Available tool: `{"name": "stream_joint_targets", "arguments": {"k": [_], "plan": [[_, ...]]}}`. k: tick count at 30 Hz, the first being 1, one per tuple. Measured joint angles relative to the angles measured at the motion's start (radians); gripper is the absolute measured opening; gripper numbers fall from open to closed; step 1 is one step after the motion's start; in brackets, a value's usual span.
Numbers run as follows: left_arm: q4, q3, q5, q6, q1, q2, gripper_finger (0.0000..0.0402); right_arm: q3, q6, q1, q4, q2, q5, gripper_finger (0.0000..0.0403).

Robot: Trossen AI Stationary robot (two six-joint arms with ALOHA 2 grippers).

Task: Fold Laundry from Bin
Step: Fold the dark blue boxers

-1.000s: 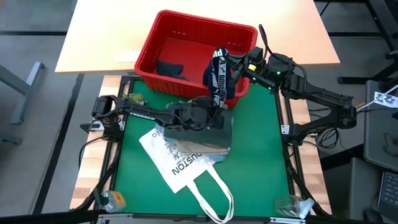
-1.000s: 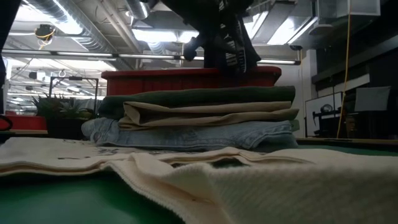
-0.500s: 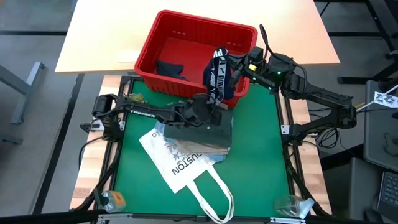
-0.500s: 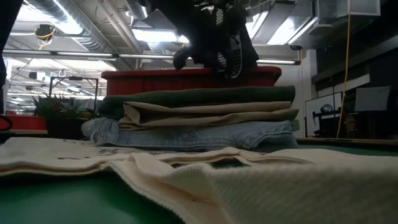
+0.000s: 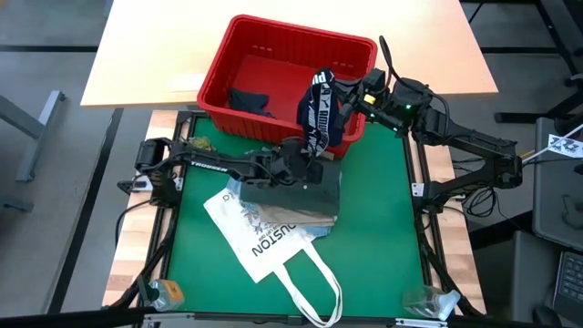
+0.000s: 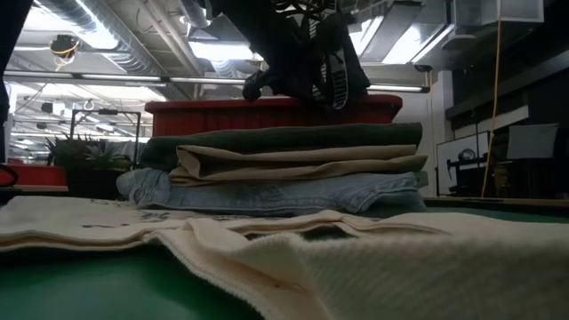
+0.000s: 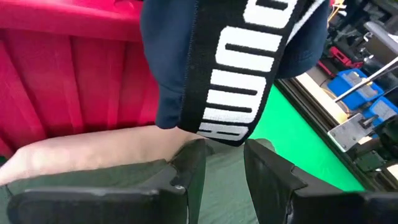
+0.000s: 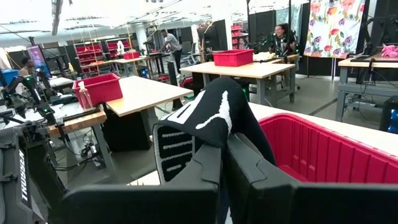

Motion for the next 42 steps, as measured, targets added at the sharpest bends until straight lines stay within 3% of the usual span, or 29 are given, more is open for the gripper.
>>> {"name": "stream_joint_targets", "arguments": {"k": [22, 42], "plan": [[0.101, 0.000, 0.044, -0.057, 0.009, -0.001, 0.0105, 0.000, 0.000, 0.000, -0.003, 0.000, 0.000, 0.0005], [0.098, 0.000, 0.034, -0.074, 0.036, -0.001, 0.0105, 0.000, 0.006, 0.000, -0.002, 0.000, 0.000, 0.0005]]}}
